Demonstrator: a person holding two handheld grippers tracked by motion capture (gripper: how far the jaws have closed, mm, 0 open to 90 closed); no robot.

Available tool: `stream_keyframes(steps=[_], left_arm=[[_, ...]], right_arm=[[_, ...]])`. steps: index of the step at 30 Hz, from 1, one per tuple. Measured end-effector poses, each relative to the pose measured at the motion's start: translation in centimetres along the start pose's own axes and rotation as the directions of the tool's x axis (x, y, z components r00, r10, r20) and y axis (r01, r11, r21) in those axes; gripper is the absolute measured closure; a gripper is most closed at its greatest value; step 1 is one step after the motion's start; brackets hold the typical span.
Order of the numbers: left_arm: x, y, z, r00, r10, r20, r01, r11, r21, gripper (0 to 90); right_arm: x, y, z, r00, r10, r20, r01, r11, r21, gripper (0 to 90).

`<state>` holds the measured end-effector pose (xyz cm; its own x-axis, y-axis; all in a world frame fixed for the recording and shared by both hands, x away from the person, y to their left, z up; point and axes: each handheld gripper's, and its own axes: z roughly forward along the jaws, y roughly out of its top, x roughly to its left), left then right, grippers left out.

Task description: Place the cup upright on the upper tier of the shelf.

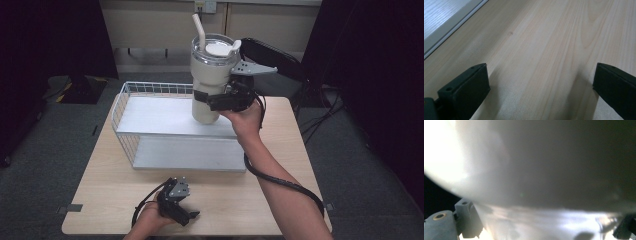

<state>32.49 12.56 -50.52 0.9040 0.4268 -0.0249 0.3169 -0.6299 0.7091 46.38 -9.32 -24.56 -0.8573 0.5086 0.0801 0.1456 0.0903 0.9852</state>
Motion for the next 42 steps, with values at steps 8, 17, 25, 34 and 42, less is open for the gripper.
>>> stream_keyframes(steps=[8,17,25,34,42], left_arm=[[0.0,0.0,0.0,1.0000,0.000,0.000,0.000,1.0000,0.000,0.0],[0.0,0.0,0.0,1.0000,0.000,0.000,0.000,1.0000,0.000,0.0],[0.0,0.0,0.0,1.0000,0.000,-0.001,0.000,1.0000,0.000,0.0],[0.0,0.0,0.0,1.0000,0.001,-0.001,-0.001,1.0000,0.000,0.0],[0.0,0.0,0.0,1.0000,0.000,-0.001,0.000,1.0000,0.000,0.0]], right_arm=[[-0.4,-0.6,0.7,0.9993,0.004,0.038,-0.004,1.000,-0.005,9.6],[-0.8,-1.3,1.4,0.9965,0.004,0.084,-0.005,1.000,0.008,9.6],[-1.1,-1.8,1.9,0.9954,0.012,0.095,-0.013,1.000,0.003,9.6],[-1.3,-2.0,2.3,0.9945,0.003,0.105,-0.005,1.000,0.017,9.6],[-1.5,-2.3,2.6,0.9930,0.002,0.118,-0.005,1.000,0.026,9.5]])
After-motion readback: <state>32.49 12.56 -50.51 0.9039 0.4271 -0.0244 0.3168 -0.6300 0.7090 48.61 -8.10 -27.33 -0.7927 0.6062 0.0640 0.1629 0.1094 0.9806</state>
